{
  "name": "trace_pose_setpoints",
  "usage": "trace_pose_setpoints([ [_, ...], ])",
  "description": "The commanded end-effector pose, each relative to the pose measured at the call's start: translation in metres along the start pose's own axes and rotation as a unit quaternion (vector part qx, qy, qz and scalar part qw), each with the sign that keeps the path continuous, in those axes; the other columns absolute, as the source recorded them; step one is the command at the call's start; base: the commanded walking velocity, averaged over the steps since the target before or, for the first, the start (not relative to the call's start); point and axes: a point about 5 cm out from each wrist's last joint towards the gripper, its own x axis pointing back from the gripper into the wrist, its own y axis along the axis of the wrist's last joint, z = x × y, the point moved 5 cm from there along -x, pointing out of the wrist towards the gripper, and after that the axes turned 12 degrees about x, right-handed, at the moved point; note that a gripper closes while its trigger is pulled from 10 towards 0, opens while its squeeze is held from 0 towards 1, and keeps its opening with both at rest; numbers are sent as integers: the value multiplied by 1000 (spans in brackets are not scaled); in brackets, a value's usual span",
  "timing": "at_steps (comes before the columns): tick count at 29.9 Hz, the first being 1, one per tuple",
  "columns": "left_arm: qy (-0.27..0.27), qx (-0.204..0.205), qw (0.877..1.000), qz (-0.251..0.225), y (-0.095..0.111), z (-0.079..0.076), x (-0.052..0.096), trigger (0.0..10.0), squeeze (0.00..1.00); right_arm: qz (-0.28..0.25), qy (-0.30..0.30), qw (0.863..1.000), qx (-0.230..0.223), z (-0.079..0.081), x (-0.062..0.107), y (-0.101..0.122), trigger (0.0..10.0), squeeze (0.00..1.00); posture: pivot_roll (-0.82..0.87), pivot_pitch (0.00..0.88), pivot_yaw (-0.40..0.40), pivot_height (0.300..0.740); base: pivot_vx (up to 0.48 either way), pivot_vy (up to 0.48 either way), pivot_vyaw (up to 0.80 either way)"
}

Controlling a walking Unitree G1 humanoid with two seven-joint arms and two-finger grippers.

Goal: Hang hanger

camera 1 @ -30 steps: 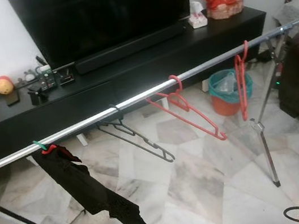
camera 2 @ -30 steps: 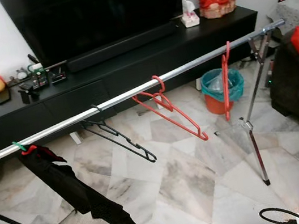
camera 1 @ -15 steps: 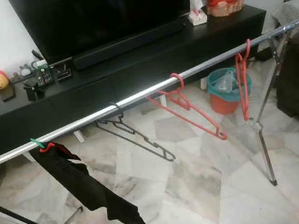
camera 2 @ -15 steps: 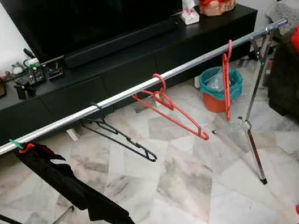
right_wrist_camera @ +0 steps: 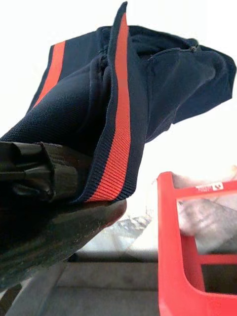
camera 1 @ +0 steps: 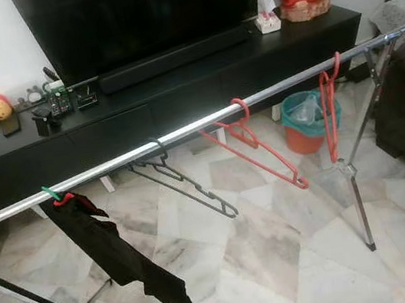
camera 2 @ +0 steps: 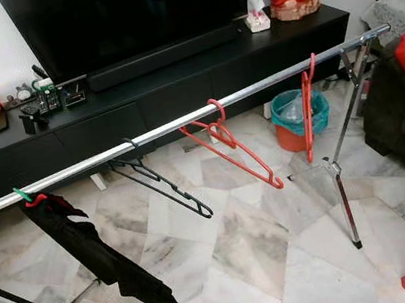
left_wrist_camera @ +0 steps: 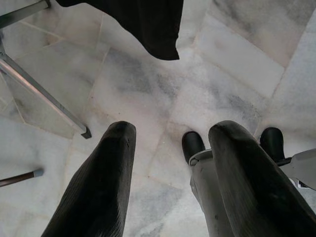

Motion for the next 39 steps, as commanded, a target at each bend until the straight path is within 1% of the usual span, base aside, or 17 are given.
trace_pose_setpoints([
  [1, 8, -2, 1000, -2, 2, 7, 1, 10000, 0, 4, 8, 1000, -7, 3, 0, -3, 10000, 0, -140, 0, 85, 740, 0, 0, 0],
  [3, 8, -3, 1000, -3, 2, 7, 1, 10000, 0, 5, 9, 1000, -11, 3, 0, -3, 10000, 0, -142, 0, 86, 740, 0, 0, 0],
  [4, 8, -3, 1000, -3, 2, 7, 1, 10000, 0, 3, 6, 1000, -20, 1, 0, -3, 10000, 0, -143, 0, 86, 740, 0, 0, 0],
  [8, 7, -4, 1000, -3, 3, 7, 1, 10000, 0, 0, 5, 1000, -22, 0, 0, -2, 10000, 0, -142, 0, 87, 740, 0, 0, 0],
  [10, 6, -12, 1000, -4, 3, 7, 1, 10000, 0, -3, 5, 1000, -23, -1, -1, 0, 10000, 0, -142, 0, 87, 740, 0, 0, 0],
  [26, 8, -13, 1000, -5, 3, 8, 2, 10000, 0, -17, 5, 999, -32, -1, 0, 10, 10000, 0, -139, 0, 88, 740, 0, -282, 0],
  [31, 8, -14, 1000, -5, 3, 8, 2, 10000, 0, -19, 6, 999, -32, -1, 0, 11, 10000, 0, -137, 0, 86, 740, 0, 0, 0],
  [36, 7, -16, 1000, -5, 3, 8, 2, 10000, 0, -21, 6, 999, -32, -1, 0, 13, 10000, 0, -137, 0, 86, 740, 0, -288, 0],
  [38, -22, -23, 999, -33, 21, -19, -5, 10000, 0, -24, 7, 999, -33, 0, 0, 14, 10000, 0, -137, 0, 86, 740, 0, -304, 0],
  [39, -25, -23, 999, -36, 23, -21, -5, 10000, 0, -24, 7, 999, -33, 0, 0, 15, 10000, 0, -137, 0, 86, 740, 0, -300, 0],
])
